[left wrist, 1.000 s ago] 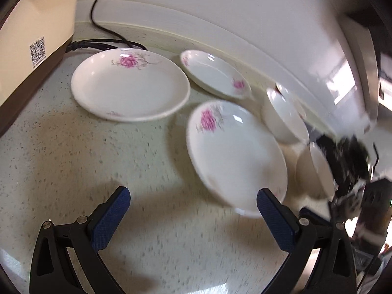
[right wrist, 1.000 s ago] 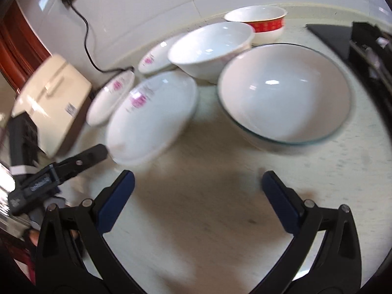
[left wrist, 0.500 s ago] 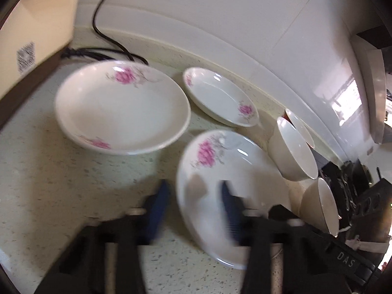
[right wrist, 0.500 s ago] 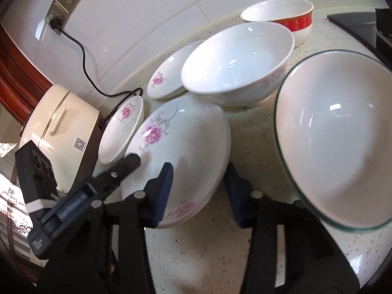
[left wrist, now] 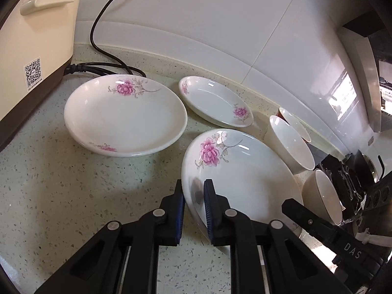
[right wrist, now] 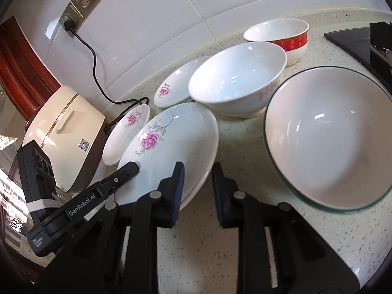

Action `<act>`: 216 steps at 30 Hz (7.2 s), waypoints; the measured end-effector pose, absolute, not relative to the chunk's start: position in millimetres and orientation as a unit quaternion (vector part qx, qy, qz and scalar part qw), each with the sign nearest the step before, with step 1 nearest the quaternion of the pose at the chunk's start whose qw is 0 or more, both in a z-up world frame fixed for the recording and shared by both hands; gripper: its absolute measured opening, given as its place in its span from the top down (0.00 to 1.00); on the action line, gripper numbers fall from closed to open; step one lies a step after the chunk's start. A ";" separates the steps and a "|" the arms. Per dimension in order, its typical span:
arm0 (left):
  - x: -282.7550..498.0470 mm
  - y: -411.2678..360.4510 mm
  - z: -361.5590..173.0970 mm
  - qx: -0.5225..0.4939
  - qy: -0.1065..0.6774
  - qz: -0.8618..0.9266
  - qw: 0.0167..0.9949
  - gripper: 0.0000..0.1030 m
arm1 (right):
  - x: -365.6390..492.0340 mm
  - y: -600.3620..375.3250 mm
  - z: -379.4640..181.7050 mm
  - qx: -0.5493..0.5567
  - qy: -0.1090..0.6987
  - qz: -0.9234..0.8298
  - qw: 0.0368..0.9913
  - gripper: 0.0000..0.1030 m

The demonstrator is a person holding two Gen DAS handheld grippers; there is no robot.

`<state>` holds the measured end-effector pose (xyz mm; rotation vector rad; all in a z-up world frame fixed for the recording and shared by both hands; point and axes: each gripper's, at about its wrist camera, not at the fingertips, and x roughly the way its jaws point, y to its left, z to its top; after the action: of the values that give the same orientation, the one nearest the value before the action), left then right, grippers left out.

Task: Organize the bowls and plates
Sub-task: 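Grasp the rim of the large pink-flower plate with the left tool while the right tool grasps it too, then lift and carry the held plate toward the cream rice cooker with both tools, then lower the plate onto the counter beside the cooker and open both tools, then grasp the rim of another pink-flower plate with the right tool while the left tool grasps it too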

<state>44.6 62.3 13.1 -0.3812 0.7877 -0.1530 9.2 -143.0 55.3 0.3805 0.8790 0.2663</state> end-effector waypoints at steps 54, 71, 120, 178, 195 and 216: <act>-117.1 141.5 34.9 -0.160 0.303 0.060 0.937 0.79 | -63.7 -27.4 66.5 0.033 0.388 0.319 0.864 0.74; -140.6 184.9 30.5 -0.200 0.300 0.112 0.926 0.79 | -73.6 22.8 60.2 0.002 0.403 0.363 0.840 0.73; -172.7 233.0 27.6 -0.245 0.273 0.188 0.911 0.21 | -84.8 66.3 61.6 0.000 0.396 0.349 0.849 0.24; 90.2 133.8 1.8 -0.189 0.411 0.163 0.877 0.00 | 95.5 -22.8 40.2 0.033 0.488 0.197 0.850 0.80; 83.9 103.6 -2.7 -0.107 0.436 0.118 0.886 0.00 | 44.6 -70.5 47.9 0.032 0.470 0.167 0.866 0.33; 64.0 98.0 4.7 -0.159 0.409 0.052 0.897 0.78 | 45.3 -72.8 46.1 0.024 0.466 0.157 0.870 0.79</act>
<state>64.0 98.0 4.7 -0.3291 0.8481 0.1072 45.3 -72.8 46.1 0.0503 0.9748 0.3289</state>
